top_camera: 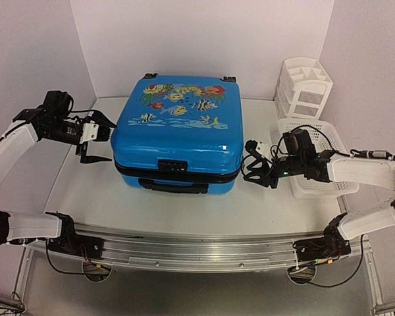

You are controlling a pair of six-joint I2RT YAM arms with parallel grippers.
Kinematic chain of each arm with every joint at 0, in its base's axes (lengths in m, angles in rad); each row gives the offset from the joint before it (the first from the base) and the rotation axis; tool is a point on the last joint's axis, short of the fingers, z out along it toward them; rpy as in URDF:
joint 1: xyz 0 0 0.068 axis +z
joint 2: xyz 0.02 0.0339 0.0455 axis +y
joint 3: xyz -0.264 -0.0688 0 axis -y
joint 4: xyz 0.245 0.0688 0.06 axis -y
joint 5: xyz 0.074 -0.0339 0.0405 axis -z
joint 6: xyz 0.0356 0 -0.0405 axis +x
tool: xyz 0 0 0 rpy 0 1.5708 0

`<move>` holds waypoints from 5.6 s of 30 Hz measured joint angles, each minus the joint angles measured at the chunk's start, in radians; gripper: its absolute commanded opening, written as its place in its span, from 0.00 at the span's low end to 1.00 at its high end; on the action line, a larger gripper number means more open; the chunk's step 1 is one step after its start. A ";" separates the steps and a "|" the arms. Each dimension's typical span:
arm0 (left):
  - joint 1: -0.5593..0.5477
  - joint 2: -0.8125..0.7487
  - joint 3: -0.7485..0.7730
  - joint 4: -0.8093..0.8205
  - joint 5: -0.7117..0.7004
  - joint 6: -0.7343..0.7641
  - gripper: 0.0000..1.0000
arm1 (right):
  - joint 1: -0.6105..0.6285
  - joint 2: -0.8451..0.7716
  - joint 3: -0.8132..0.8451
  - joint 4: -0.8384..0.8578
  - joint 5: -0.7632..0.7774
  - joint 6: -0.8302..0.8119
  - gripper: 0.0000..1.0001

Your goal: Open, take out, and arrange the luggage

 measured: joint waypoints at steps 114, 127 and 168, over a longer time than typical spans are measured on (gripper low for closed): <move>-0.053 0.071 -0.150 0.142 -0.172 -0.059 0.97 | 0.403 0.014 -0.036 0.191 0.394 0.322 0.00; -0.163 0.044 -0.196 0.156 -0.071 -0.075 0.97 | 0.546 0.133 0.034 0.248 0.693 0.519 0.00; -0.306 0.025 -0.295 0.252 0.192 -0.075 0.98 | 0.764 0.614 0.583 0.201 0.867 0.493 0.00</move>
